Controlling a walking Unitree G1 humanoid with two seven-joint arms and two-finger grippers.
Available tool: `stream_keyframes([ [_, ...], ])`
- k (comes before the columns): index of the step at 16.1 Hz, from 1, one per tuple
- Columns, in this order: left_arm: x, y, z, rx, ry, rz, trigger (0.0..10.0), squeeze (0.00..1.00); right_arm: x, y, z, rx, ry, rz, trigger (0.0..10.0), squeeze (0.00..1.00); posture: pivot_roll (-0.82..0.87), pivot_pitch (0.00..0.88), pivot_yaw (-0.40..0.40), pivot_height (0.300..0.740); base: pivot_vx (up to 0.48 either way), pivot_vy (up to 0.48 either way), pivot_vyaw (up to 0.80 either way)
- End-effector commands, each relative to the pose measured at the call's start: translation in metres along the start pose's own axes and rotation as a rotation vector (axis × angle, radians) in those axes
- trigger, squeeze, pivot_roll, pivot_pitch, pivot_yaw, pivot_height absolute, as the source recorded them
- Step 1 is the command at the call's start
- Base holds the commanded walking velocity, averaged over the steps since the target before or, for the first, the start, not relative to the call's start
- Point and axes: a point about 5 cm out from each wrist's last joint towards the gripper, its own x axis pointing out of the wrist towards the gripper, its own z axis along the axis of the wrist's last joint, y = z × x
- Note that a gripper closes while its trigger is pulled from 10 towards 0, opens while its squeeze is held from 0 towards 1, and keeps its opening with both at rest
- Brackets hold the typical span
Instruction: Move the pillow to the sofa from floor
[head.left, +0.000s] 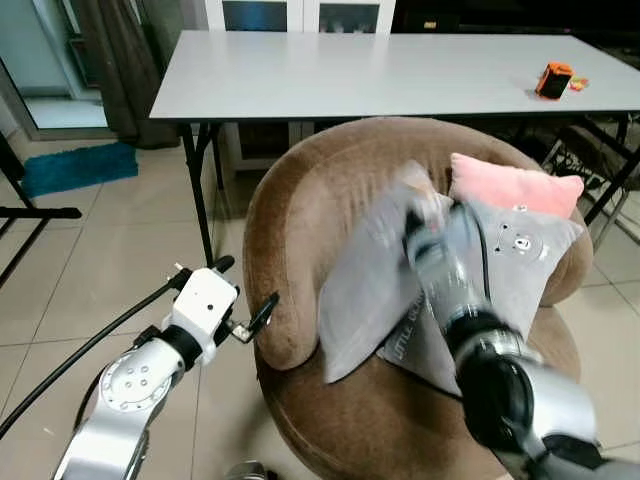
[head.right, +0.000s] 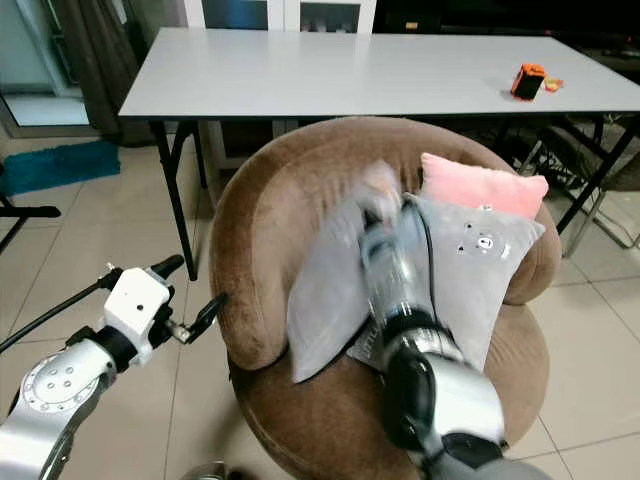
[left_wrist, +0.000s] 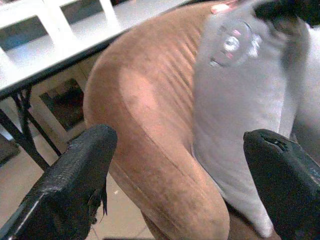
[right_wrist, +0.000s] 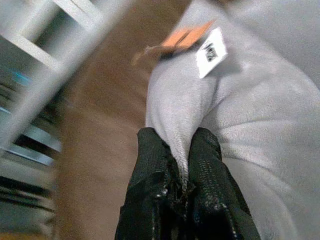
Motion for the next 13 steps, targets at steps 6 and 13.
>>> stream_keyframes([
  [6,0.01,-0.007,0.0,-0.035,0.01,-0.103,10.0,0.27,-0.006,-0.032,-0.006,-0.249,0.026,-0.026,10.0,1.0,0.18,0.002,-0.026,0.74,0.0,0.0,0.0],
  [13,0.023,-0.008,0.0,-0.095,-0.042,-0.185,10.0,0.26,-0.009,-0.043,0.062,-0.575,-0.21,0.066,10.0,1.0,0.11,0.0,-0.027,0.74,0.0,0.0,0.0],
])
